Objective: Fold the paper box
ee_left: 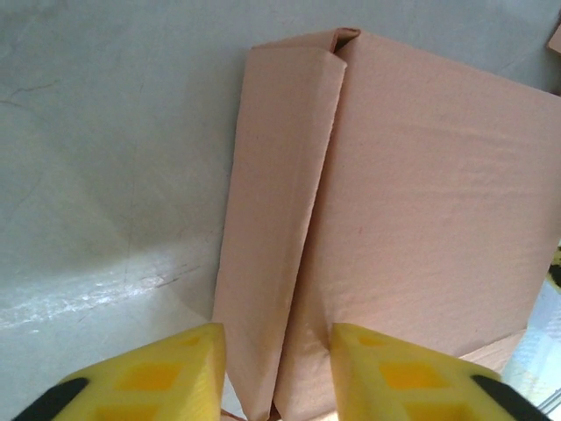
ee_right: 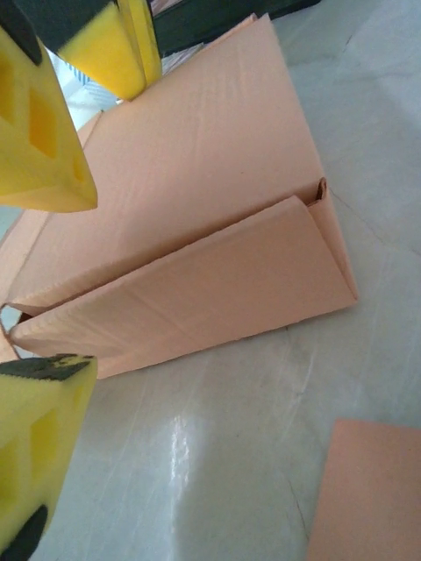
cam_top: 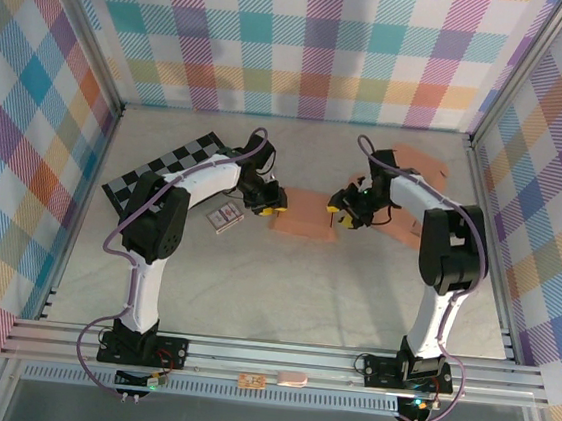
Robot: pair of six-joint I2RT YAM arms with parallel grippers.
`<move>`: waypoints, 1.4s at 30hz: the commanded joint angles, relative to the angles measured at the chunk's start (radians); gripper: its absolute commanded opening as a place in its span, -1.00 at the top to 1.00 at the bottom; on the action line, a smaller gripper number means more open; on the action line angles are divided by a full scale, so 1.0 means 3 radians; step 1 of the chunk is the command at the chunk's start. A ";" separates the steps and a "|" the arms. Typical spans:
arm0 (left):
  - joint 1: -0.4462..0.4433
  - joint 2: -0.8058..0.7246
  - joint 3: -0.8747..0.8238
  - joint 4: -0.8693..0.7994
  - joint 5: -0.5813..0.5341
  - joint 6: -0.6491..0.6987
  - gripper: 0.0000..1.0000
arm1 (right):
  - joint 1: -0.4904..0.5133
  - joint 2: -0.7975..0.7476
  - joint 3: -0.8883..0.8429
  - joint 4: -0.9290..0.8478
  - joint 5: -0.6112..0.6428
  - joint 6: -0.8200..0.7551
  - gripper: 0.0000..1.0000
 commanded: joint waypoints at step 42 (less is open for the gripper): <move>0.0174 0.0287 0.0039 0.0338 0.0469 0.0155 0.47 | -0.0127 0.0167 -0.0223 0.0404 -0.0621 -0.0702 -0.40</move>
